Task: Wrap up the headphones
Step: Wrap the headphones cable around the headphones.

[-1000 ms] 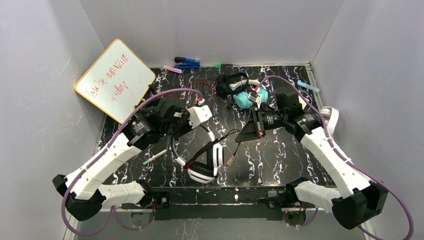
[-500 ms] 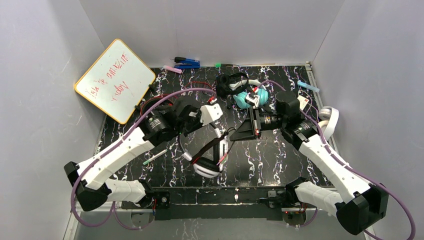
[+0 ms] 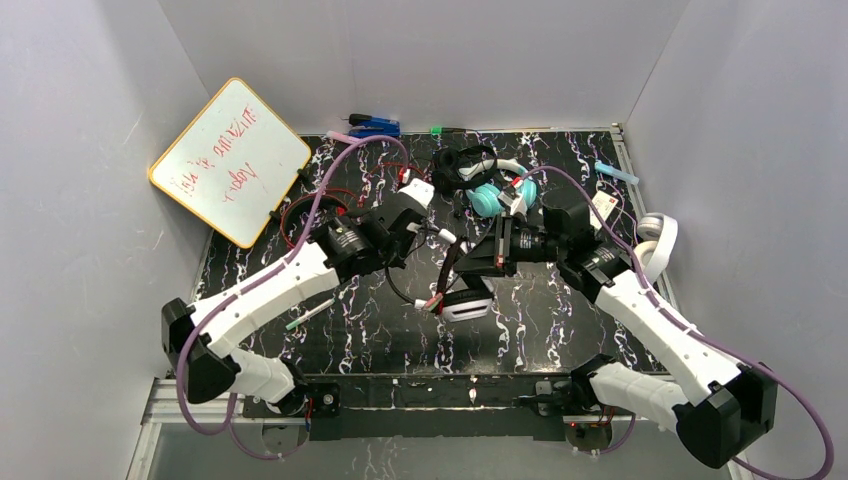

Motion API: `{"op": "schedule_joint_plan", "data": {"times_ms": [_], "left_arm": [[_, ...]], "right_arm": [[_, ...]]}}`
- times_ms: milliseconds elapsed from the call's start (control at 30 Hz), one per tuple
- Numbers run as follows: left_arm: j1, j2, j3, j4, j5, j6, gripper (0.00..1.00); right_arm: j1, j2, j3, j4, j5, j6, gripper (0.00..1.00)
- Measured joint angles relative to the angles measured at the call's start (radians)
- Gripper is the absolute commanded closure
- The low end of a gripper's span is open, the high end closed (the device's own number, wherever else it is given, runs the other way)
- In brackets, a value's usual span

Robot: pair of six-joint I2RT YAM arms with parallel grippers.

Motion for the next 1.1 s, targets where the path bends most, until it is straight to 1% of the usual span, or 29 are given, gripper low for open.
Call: {"op": "schedule_joint_plan", "data": {"times_ms": [100, 233, 333, 433, 533, 600, 767, 933, 1100], "left_arm": [[-0.005, 0.037, 0.000, -0.009, -0.016, -0.123, 1.00], [-0.008, 0.089, 0.000, -0.038, -0.021, -0.243, 1.00], [-0.009, 0.124, 0.000, -0.068, -0.021, -0.304, 1.00], [-0.008, 0.134, 0.000, -0.089, -0.027, -0.342, 1.00], [-0.008, 0.133, 0.000, -0.092, -0.035, -0.372, 1.00], [-0.007, 0.133, -0.004, -0.091, -0.040, -0.387, 1.00], [-0.005, 0.132, -0.032, -0.069, -0.037, -0.415, 1.00], [-0.004, 0.132, -0.054, -0.040, 0.004, -0.436, 1.00], [-0.003, 0.132, -0.054, 0.001, 0.074, -0.476, 1.00]], "right_arm": [[0.034, 0.009, 0.000, -0.013, 0.096, -0.013, 0.99], [0.103, 0.053, 0.002, -0.043, 0.245, -0.045, 0.99], [0.158, 0.106, 0.006, -0.068, 0.360, -0.075, 0.96], [0.205, 0.156, 0.032, -0.092, 0.462, -0.108, 0.89], [0.254, 0.213, 0.080, -0.114, 0.562, -0.146, 0.86], [0.282, 0.243, 0.105, -0.122, 0.626, -0.172, 0.87], [0.362, 0.294, 0.147, -0.170, 0.808, -0.224, 0.93], [0.421, 0.325, 0.152, -0.193, 0.985, -0.251, 0.98], [0.433, 0.318, 0.124, -0.160, 1.107, -0.256, 0.99]]}}
